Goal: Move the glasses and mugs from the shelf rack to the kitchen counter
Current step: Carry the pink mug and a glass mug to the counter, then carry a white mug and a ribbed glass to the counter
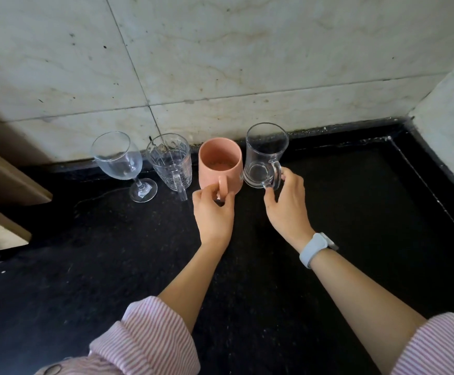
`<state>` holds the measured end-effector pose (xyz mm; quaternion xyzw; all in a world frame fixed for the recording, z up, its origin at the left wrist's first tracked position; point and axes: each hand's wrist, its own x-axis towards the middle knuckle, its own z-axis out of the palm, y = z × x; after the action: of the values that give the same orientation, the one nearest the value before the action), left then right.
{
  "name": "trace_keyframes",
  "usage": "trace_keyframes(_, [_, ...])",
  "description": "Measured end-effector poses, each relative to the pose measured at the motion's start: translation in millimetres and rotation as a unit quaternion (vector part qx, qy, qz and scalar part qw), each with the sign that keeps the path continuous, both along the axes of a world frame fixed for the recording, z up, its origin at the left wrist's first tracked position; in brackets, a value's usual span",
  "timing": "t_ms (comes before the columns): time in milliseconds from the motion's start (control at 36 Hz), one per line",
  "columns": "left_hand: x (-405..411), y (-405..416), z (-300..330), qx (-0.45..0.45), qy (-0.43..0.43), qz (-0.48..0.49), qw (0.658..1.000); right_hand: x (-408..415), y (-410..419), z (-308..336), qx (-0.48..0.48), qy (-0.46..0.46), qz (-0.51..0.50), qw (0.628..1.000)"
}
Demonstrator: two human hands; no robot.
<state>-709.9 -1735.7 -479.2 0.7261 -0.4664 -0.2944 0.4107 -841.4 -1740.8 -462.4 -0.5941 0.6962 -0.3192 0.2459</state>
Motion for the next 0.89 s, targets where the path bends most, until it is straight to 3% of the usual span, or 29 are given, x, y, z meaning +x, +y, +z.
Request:
trace_keyframes(111, [13,15,11,0.023,-0.042,-0.056,0.997,6,24,11,-0.026,0.049,-0.002,0.998])
trace_keyframes(222, [42,42,23,0.044,-0.202,-0.127,0.970,23,52,27,-0.057,0.125,0.009,0.990])
trace_keyframes(306, [78,70,36,0.033,-0.315,-0.151,0.936,44,72,39,-0.040,0.153,0.074,0.985])
trace_keyframes(389, [122,101,57,0.049,-0.375,-0.151,0.913,75,90,53,0.005,0.160,0.170,0.972])
trace_keyframes(528, [199,178,101,0.066,-0.402,-0.078,0.910,149,129,80,0.016,0.198,0.311,0.929])
trace_keyframes(667, [275,306,136,0.114,-0.409,0.038,0.904,241,208,116,-0.037,0.179,0.437,0.881])
trace_keyframes(889, [353,586,176,0.162,-0.378,0.249,0.877,377,421,180,-0.090,0.159,0.649,0.738])
